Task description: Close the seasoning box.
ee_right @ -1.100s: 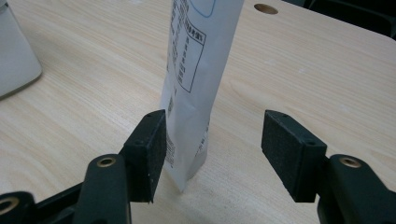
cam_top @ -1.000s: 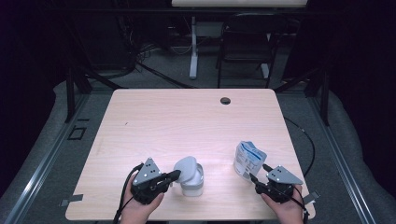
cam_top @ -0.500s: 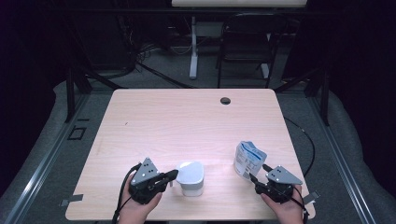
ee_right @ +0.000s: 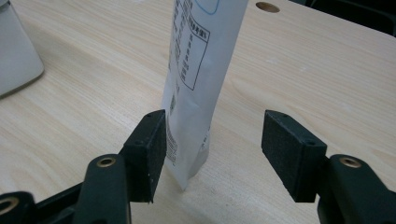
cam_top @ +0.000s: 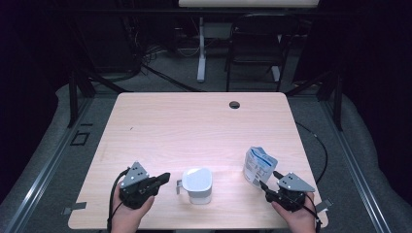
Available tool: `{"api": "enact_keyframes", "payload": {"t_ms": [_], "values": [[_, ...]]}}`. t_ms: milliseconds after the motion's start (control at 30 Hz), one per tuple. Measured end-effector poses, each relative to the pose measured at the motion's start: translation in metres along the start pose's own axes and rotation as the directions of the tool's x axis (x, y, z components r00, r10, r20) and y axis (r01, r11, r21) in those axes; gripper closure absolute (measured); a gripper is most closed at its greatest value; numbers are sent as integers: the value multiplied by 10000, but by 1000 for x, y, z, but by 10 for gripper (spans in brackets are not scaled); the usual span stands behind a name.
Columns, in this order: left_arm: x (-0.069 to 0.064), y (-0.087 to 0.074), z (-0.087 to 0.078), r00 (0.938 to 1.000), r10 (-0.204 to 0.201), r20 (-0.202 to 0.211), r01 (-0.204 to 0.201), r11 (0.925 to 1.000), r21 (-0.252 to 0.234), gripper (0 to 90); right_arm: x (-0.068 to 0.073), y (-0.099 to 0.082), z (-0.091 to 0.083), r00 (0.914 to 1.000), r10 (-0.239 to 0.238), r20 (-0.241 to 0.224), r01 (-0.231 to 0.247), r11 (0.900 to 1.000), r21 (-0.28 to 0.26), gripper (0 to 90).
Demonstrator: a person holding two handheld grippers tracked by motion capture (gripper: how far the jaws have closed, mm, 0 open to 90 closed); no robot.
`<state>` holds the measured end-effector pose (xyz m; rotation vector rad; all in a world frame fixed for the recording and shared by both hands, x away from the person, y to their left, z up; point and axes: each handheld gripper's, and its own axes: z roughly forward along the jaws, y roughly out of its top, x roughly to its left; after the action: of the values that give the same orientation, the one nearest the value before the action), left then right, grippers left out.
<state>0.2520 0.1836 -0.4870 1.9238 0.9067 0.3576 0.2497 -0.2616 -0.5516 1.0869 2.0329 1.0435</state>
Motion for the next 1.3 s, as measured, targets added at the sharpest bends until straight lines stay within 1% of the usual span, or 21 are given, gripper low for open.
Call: {"api": "enact_keyframes", "payload": {"t_ms": [100,167,300,400,433,467,567,633,700,767,833,900,933,1033,1067,1133,1167,1233,1267,1300], "values": [[11,-5,-4,9991,-341,-241,339,9994,-99,900,1,-1,1,10000,20,-15,-20,10000,-12,399],[17,-7,-7,9980,-493,-403,490,9988,-99,900,2,-1,1,10000,4,-5,-4,10000,46,399],[26,-12,-11,9956,-651,-679,645,9979,-103,900,2,-1,2,10000,-31,-27,32,10000,76,399],[34,-16,-13,9924,-773,-956,771,9970,-60,900,2,-1,2,10000,-9,-58,10,10000,98,399],[38,-19,-14,9907,-883,-1035,882,9961,-63,900,2,-1,2,10000,-15,-71,15,9999,104,398],[40,-20,-14,9902,-910,-1060,909,9958,-60,900,2,-2,3,10000,9,-96,-8,10000,76,398],[51,-26,-15,9851,-1073,-1344,1094,9940,82,900,2,-2,3,10000,-10,-90,11,9999,108,398],[58,-32,-15,9790,-1318,-1556,1352,9908,113,900,2,-2,3,10000,-17,-92,18,9999,136,399],[65,-37,-15,9741,-1393,-1782,1452,9892,207,900,2,-2,4,10000,-10,-75,11,9998,177,398],[72,-44,-15,9668,-1603,-1988,1691,9852,278,900,2,-3,4,10000,23,-71,-21,9998,203,398],[77,-49,-15,9618,-1603,-2221,1720,9845,343,900,1,-3,4,10000,-33,-81,35,9996,276,398],[83,-54,-14,9529,-1816,-2429,1931,9809,240,844,2,-3,5,9999,-50,-97,52,9997,244,398],[84,-55,-14,9494,-1891,-2505,2000,9796,184,788,2,-3,5,9999,-93,-105,96,9996,263,398],[92,-62,-13,9339,-2151,-2856,2286,9734,144,645,4,-3,7,9999,-62,-99,65,9997,241,397],[94,-65,-13,9323,-2198,-2871,2357,9716,216,630,3,-3,6,9999,-111,-115,115,9995,309,397],[98,-68,-13,9270,-2303,-2962,2481,9684,237,590,3,-3,6,9999,-109,-121,112,9995,291,397],[100,-70,-13,9223,-2308,-3102,2503,9679,240,572,3,-4,7,9999,-103,-120,106,9995,300,397],[103,-73,-13,9157,-2227,-3344,2474,9684,325,502,3,-4,7,9999,-132,-104,135,9993,346,398],[104,-75,-12,9123,-2230,-3435,2470,9686,272,480,3,-4,7,9998,-151,-93,154,9992,365,397],[105,-76,-13,9111,-2167,-3505,2434,9693,334,466,3,-4,7,9998,-148,-118,152,9993,341,397]]}}
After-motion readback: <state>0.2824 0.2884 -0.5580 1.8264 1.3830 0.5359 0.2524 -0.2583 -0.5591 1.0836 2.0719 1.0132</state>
